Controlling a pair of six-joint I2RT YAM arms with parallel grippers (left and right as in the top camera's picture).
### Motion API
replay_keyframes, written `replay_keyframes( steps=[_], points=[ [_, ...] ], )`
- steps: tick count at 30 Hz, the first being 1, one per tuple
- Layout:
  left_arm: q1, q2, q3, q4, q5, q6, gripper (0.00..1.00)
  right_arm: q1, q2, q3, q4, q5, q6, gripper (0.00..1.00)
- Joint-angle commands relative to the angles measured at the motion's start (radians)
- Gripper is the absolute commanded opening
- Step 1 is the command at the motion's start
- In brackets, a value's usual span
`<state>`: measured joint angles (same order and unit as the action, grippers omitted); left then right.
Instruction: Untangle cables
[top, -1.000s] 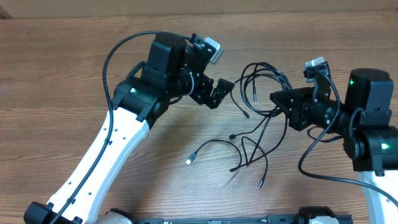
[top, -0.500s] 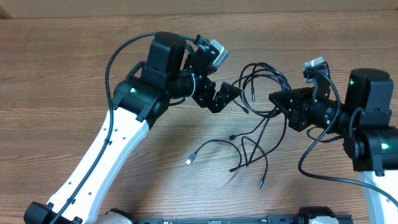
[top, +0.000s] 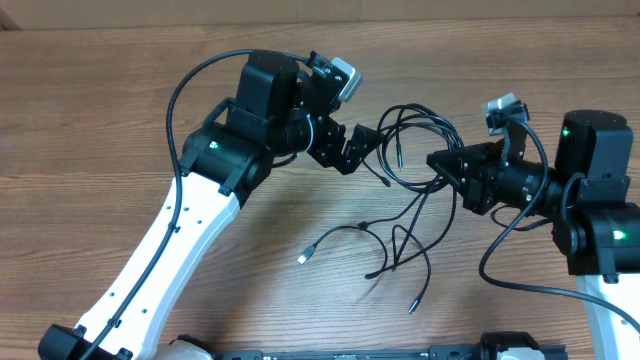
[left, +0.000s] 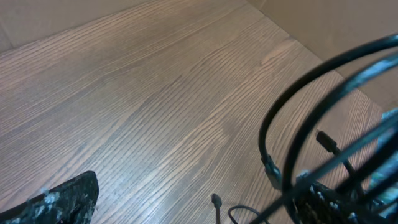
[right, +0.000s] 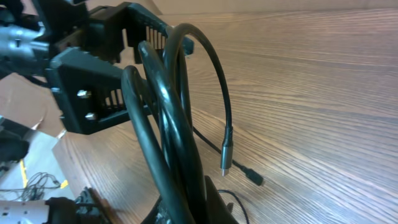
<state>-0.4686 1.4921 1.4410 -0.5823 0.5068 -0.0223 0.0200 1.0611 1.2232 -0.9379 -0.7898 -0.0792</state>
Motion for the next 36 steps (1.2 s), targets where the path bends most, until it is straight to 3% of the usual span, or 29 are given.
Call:
replay_keyframes(
  steps=[1,9,17,21,26,31,36],
  points=[
    [0.003,-0.015,0.013,0.011,-0.008,-0.033,0.99,-0.003,-0.012,0.008,0.001,-0.056,-0.005,0.04],
    [0.003,-0.005,0.013,0.035,-0.07,-0.053,0.99,-0.003,-0.012,0.008,-0.008,-0.122,-0.005,0.04],
    [0.003,0.002,0.013,-0.024,-0.579,-0.098,1.0,-0.003,-0.012,0.008,-0.058,-0.122,-0.01,0.04],
    [0.004,0.002,0.013,-0.066,-0.675,-0.096,1.0,-0.003,-0.012,0.008,-0.06,-0.12,-0.031,0.04],
    [0.004,0.002,0.013,-0.122,-0.631,-0.094,1.0,-0.003,-0.012,0.008,-0.06,-0.082,-0.03,0.04],
    [0.004,0.002,0.013,-0.13,-0.358,-0.094,1.0,-0.003,-0.012,0.008,-0.06,-0.071,-0.017,0.04],
    [0.004,0.002,0.013,-0.16,-0.158,-0.097,1.0,-0.003,-0.012,0.008,-0.042,0.042,0.113,0.04]
  ],
)
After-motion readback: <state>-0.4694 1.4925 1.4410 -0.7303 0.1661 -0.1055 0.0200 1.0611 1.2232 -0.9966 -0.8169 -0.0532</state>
